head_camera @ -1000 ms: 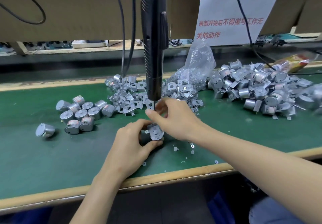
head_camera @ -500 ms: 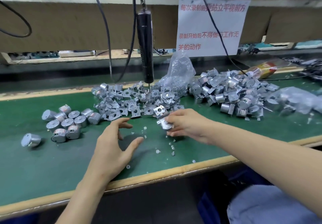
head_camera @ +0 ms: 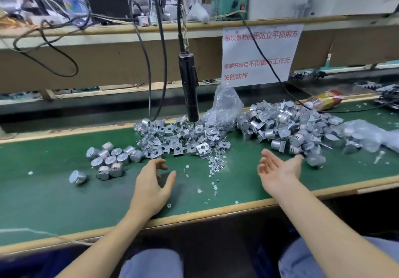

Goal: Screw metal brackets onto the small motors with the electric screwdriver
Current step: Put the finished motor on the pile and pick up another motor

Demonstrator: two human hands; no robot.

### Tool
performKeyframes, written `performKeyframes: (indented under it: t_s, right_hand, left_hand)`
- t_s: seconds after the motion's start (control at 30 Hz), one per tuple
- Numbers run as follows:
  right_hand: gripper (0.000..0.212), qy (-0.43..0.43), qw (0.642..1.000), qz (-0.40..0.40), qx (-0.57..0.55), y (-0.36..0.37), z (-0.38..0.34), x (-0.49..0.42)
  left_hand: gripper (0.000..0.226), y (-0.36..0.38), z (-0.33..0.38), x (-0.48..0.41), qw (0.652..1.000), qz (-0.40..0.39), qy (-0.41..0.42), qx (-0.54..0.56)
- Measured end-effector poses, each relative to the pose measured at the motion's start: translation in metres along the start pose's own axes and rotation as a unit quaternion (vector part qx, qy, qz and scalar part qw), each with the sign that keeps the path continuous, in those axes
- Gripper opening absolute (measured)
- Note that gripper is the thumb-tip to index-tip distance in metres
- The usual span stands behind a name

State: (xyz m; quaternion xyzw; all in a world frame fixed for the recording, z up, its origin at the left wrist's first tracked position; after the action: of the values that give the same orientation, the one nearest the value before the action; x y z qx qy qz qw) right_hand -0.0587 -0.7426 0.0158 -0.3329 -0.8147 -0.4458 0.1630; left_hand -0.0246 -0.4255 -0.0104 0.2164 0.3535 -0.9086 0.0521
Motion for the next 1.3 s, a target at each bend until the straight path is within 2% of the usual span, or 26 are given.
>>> performKeyframes:
  t_s: [0.1, 0.2, 0.33, 0.4, 0.47, 0.57, 0.63, 0.67, 0.7, 0.8, 0.87, 0.9, 1.0, 1.07, 1.17, 1.23, 1.3]
  right_hand:
    - [0.056, -0.023, 0.99, -0.014, 0.136, 0.013, 0.026, 0.003]
    - [0.041, -0.089, 0.963, -0.025, 0.253, 0.034, 0.05, 0.001]
    - [0.038, -0.217, 0.888, -0.028, 0.406, 0.057, 0.076, -0.003]
    - [0.037, -0.27, 0.854, -0.045, 0.443, 0.067, 0.088, -0.003]
    - [0.048, -0.306, 0.839, -0.092, 0.441, 0.084, 0.1, 0.001]
    - [0.092, -0.31, 0.833, -0.213, 0.406, 0.118, 0.121, 0.01]
    - [0.106, -0.346, 0.81, -0.266, 0.391, 0.139, 0.128, 0.022]
    - [0.102, -0.357, 0.804, -0.279, 0.384, 0.148, 0.128, 0.026]
    - [0.09, -0.357, 0.807, -0.291, 0.37, 0.156, 0.127, 0.031]
    - [0.039, -0.354, 0.813, -0.312, 0.341, 0.174, 0.13, 0.043]
    - [0.018, -0.345, 0.808, -0.333, 0.343, 0.176, 0.135, 0.051]
    - [0.015, -0.333, 0.807, -0.345, 0.344, 0.175, 0.137, 0.054]
    - [0.028, -0.313, 0.806, -0.367, 0.342, 0.174, 0.13, 0.06]
    - [0.027, -0.303, 0.803, -0.387, 0.338, 0.176, 0.12, 0.061]
    - [0.029, -0.287, 0.788, -0.413, 0.356, 0.172, 0.109, 0.06]
    - [0.042, -0.278, 0.787, -0.417, 0.36, 0.166, 0.104, 0.059]
    - [0.048, -0.285, 0.793, -0.416, 0.342, 0.161, 0.096, 0.055]
  left_hand:
    - [0.037, -0.003, 0.002, 0.0, 0.999, 0.008, -0.034, 0.028]
    - [0.034, -0.004, 0.0, -0.001, 0.997, 0.009, -0.057, 0.048]
    - [0.022, -0.008, -0.008, -0.005, 0.99, 0.026, -0.106, 0.093]
    - [0.015, -0.01, -0.013, -0.007, 0.982, 0.051, -0.132, 0.123]
    - [0.012, -0.011, -0.015, -0.009, 0.979, 0.053, -0.137, 0.139]
    - [0.011, -0.009, -0.017, -0.011, 0.977, 0.05, -0.139, 0.152]
    - [0.011, -0.01, -0.015, -0.012, 0.977, 0.052, -0.139, 0.155]
    - [0.011, -0.01, -0.015, -0.011, 0.976, 0.055, -0.141, 0.157]
    - [0.011, -0.01, -0.015, -0.011, 0.975, 0.058, -0.143, 0.161]
    - [0.013, -0.014, -0.013, -0.009, 0.97, 0.084, -0.149, 0.174]
    - [0.014, -0.017, -0.013, -0.008, 0.968, 0.104, -0.153, 0.172]
    - [0.014, -0.018, -0.012, -0.008, 0.968, 0.114, -0.151, 0.162]
    - [0.023, -0.024, -0.011, -0.005, 0.977, 0.157, -0.122, 0.076]
    - [0.036, -0.031, -0.016, -0.005, 0.977, 0.169, -0.111, -0.065]
    - [0.054, -0.05, -0.036, -0.006, 0.941, 0.159, -0.16, -0.252]
    - [0.053, -0.062, -0.054, -0.006, 0.927, 0.133, -0.19, -0.296]
    - [0.046, -0.067, -0.066, -0.006, 0.926, 0.108, -0.213, -0.293]
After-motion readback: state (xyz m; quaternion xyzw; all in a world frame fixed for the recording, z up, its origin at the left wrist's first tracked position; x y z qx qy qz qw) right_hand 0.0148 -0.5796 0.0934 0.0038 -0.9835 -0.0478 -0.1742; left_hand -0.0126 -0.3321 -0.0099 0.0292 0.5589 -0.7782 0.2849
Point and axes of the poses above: each hand's wrist, its own x-axis away from the middle knuckle, its own y-axis out of the palm, z = x × y, the point moved 3 cm from there along -x, towards the middle knuckle, and after that the axes turned 2 degrees about y, right-handed, at the moved point
